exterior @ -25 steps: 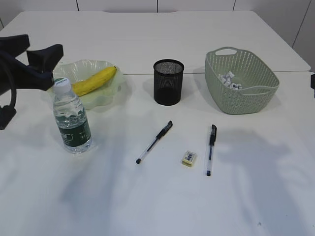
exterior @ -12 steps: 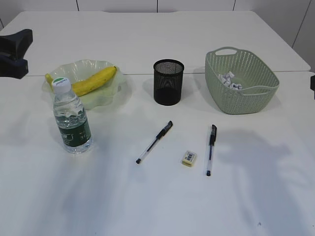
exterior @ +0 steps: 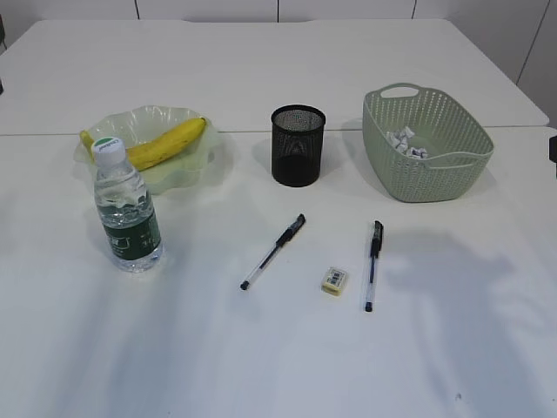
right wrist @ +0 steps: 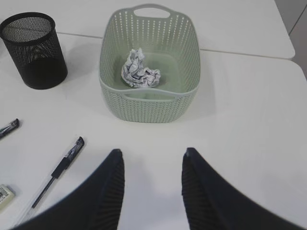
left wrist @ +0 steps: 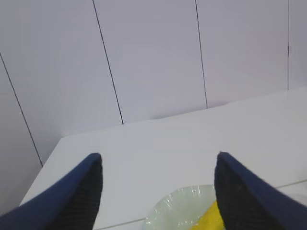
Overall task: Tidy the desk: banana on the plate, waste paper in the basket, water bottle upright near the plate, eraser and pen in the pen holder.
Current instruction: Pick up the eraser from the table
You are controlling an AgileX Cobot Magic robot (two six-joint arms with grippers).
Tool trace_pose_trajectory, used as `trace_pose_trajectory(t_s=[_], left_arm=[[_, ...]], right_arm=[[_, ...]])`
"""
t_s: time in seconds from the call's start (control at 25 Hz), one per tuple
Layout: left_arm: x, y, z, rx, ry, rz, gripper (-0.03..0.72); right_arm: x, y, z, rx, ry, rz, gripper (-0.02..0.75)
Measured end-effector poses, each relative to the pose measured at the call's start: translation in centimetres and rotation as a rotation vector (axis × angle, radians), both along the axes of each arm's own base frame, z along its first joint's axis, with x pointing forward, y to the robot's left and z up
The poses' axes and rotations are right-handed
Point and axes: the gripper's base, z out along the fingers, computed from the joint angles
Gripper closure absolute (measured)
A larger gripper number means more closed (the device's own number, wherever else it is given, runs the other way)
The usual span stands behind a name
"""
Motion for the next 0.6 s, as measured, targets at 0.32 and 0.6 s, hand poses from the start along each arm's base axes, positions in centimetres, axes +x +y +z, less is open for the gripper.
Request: trace_pose_trajectory(t_s=[0.32,0.6], left_arm=[[-0.9,2.3,1.4,-0.002,-0.025,0.078,0.171],[-1.5,4.1,1.2,0.008,0.065,0.121,0.171]], right_arm=[[-0.2,0.0,0.4,-0.005,-0.024,0.002,0.436],[-0.5,0.0,0.8,-0.005,-0.042,0.002,0.436]])
